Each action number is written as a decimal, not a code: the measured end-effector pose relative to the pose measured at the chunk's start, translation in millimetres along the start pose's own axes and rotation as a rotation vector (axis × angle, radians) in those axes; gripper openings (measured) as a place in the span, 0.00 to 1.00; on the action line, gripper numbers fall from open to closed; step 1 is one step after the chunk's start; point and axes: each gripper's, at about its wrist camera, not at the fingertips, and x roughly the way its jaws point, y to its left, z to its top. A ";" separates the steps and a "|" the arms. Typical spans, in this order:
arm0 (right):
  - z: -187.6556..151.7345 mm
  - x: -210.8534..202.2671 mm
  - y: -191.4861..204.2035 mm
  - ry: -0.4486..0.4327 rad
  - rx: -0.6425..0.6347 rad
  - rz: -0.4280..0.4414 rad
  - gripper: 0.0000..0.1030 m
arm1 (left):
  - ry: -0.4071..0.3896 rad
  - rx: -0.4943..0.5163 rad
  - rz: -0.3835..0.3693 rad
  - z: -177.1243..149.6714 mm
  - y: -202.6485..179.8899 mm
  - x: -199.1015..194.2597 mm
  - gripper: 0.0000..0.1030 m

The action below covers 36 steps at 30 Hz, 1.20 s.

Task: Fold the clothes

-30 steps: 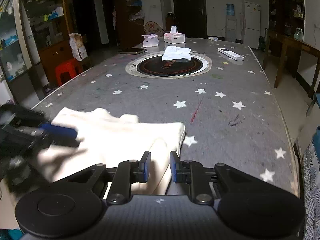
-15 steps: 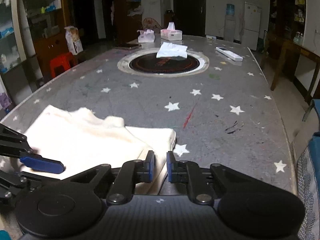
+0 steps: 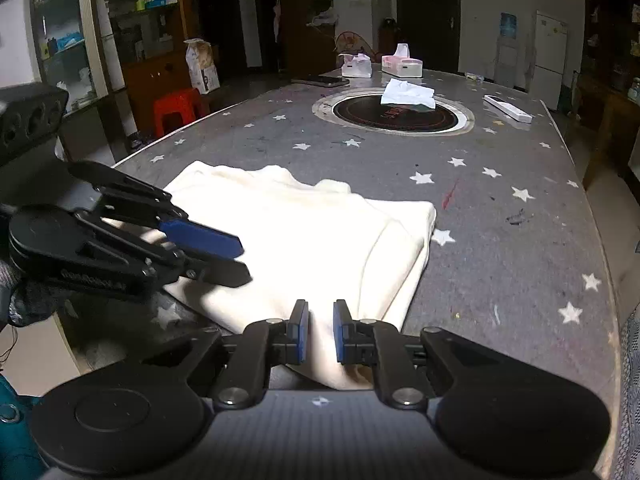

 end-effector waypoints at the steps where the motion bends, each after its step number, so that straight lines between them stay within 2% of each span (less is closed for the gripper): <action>1: -0.2 -0.9 0.2 -0.004 -0.001 -0.003 0.11 | -0.005 -0.001 0.003 -0.1 0.0 -2.6 0.27; 8: 8.9 -9.8 19.3 -0.055 -0.053 0.029 0.14 | -0.032 -0.049 0.042 -10.2 7.4 -24.4 0.28; 13: -0.3 5.7 26.9 -0.037 -0.049 0.054 0.15 | -0.042 -0.118 0.060 -23.0 19.5 -36.6 0.28; 20: 9.4 -3.7 30.6 -0.064 -0.058 0.058 0.19 | -0.110 -0.197 0.102 -32.1 33.0 -65.0 0.28; 23: 8.9 2.2 32.6 -0.056 -0.057 0.070 0.21 | -0.101 -0.250 0.141 -41.1 47.2 -69.4 0.28; 26: 5.1 10.8 33.7 -0.027 -0.054 0.079 0.23 | -0.084 -0.303 0.142 -51.0 60.6 -72.4 0.27; 30: 12.9 6.1 32.4 -0.034 -0.067 0.081 0.28 | -0.100 -0.290 0.142 -43.0 63.2 -77.0 0.29; 36: 28.9 17.8 21.1 -0.048 -0.049 0.062 0.29 | -0.128 -0.275 0.159 -22.3 70.3 -64.3 0.31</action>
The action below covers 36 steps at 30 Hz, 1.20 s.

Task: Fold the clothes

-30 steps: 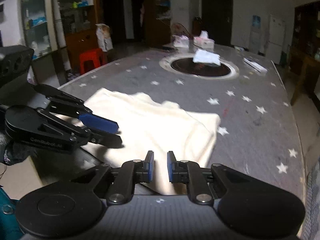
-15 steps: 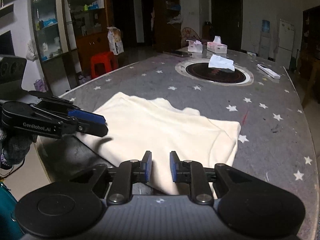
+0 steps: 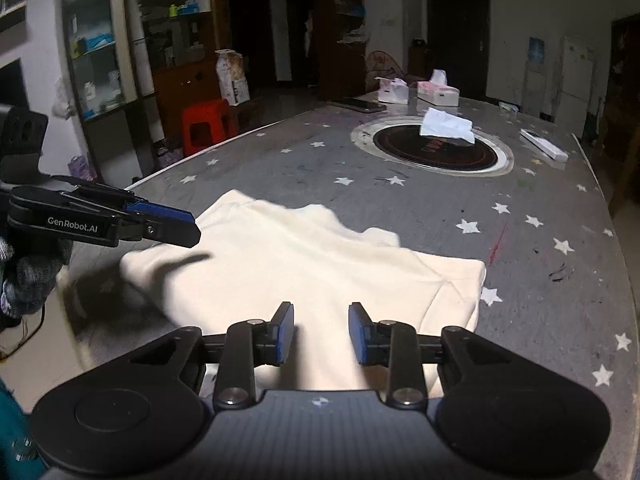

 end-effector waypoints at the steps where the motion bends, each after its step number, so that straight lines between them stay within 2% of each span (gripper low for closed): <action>1: 0.0 3.7 -3.0 0.005 0.011 -0.003 0.29 | 0.012 -0.005 0.008 1.0 2.0 6.1 0.31; 4: -2.4 16.4 -14.4 0.040 0.041 -0.010 0.29 | 0.055 -0.009 0.027 -2.0 9.9 19.7 0.31; 11: 18.1 18.9 -25.9 0.029 0.030 -0.005 0.29 | 0.056 0.013 0.028 9.2 7.7 23.2 0.33; 19: 44.5 50.0 -41.1 0.030 0.091 0.045 0.29 | 0.065 0.074 0.014 30.6 -4.8 51.0 0.31; 27: 41.2 76.2 -44.8 0.047 0.113 0.033 0.27 | 0.109 0.066 0.035 35.6 0.9 85.5 0.30; 36: 36.4 53.5 -41.7 0.016 0.114 0.002 0.28 | 0.057 0.056 0.043 32.5 0.2 58.1 0.32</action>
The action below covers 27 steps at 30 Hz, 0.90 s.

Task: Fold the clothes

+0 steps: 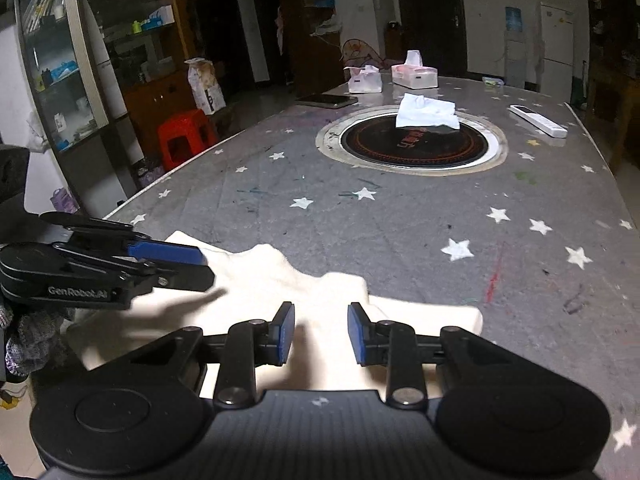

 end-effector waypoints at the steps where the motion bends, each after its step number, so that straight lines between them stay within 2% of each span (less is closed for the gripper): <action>1: -1.9 -1.2 -0.4 0.003 0.001 -0.007 0.28 | -0.002 -0.007 0.006 -1.5 1.2 -2.7 0.32; 7: -12.9 -3.1 -5.7 0.021 0.022 -0.047 0.30 | -0.011 -0.078 0.068 -13.0 14.8 -18.4 0.34; 9: -11.2 -7.6 0.0 0.009 0.008 -0.045 0.40 | -0.020 -0.093 0.098 -15.9 18.8 -25.5 0.40; 11: -9.2 -12.1 7.2 -0.003 -0.013 -0.035 0.42 | -0.027 -0.109 0.124 -18.9 23.2 -32.1 0.44; 16: -11.6 -17.0 29.8 -0.011 -0.062 0.006 0.54 | -0.011 -0.142 0.155 -26.5 32.5 -39.8 0.49; 23: -24.3 -15.7 52.6 0.002 -0.095 0.034 0.71 | 0.008 -0.170 0.156 -35.0 37.3 -40.7 0.55; 27: -34.1 -9.8 58.6 0.010 -0.102 0.017 0.76 | 0.000 -0.169 0.151 -37.6 34.7 -44.5 0.58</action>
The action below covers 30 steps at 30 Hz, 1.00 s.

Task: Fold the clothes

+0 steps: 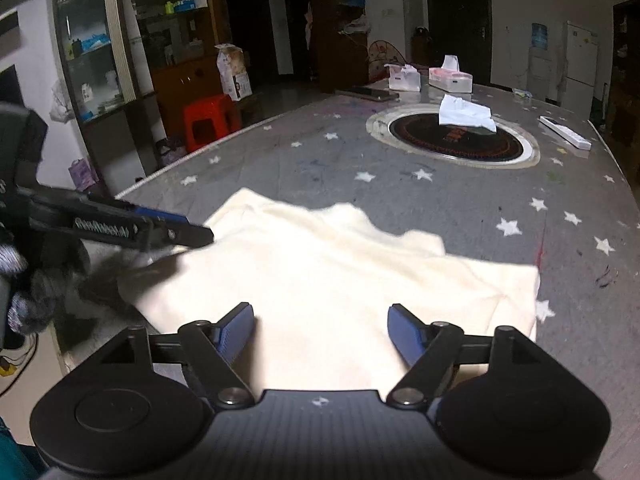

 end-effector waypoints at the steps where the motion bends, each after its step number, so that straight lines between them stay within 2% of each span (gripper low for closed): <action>1: -1.8 0.5 1.1 -0.005 -0.005 -0.004 0.77 | -0.003 0.004 -0.005 -1.1 -1.0 -2.1 0.59; 2: -3.5 0.9 2.2 -0.009 -0.009 -0.009 0.78 | -0.006 0.013 -0.011 -2.7 -2.8 -5.0 0.60; 4: -3.5 -0.3 3.8 -0.019 -0.012 -0.016 0.81 | -0.015 0.038 -0.021 -6.9 -7.4 -11.8 0.69; 10: 0.9 -6.2 15.0 -0.063 -0.039 -0.021 0.98 | -0.020 0.104 -0.024 -19.9 -20.4 -18.7 0.71; 20: -13.1 5.8 20.2 -0.050 -0.025 -0.021 1.00 | -0.003 0.124 -0.018 -25.9 -21.9 -16.1 0.71; 22: -10.6 2.2 17.1 -0.053 -0.009 -0.019 1.00 | -0.016 0.118 -0.029 -22.4 -21.9 -20.5 0.75; 25: -9.9 -5.7 13.9 -0.081 -0.011 -0.057 1.00 | -0.044 0.107 -0.064 -17.3 -24.1 -28.0 0.83; 28: -14.2 -5.5 6.4 -0.074 0.009 -0.089 1.00 | -0.066 0.108 -0.122 -15.2 -31.8 -31.5 0.83; 30: -19.8 -3.6 1.9 -0.075 0.034 -0.080 1.00 | -0.075 0.111 -0.160 -13.9 -39.0 -30.7 0.84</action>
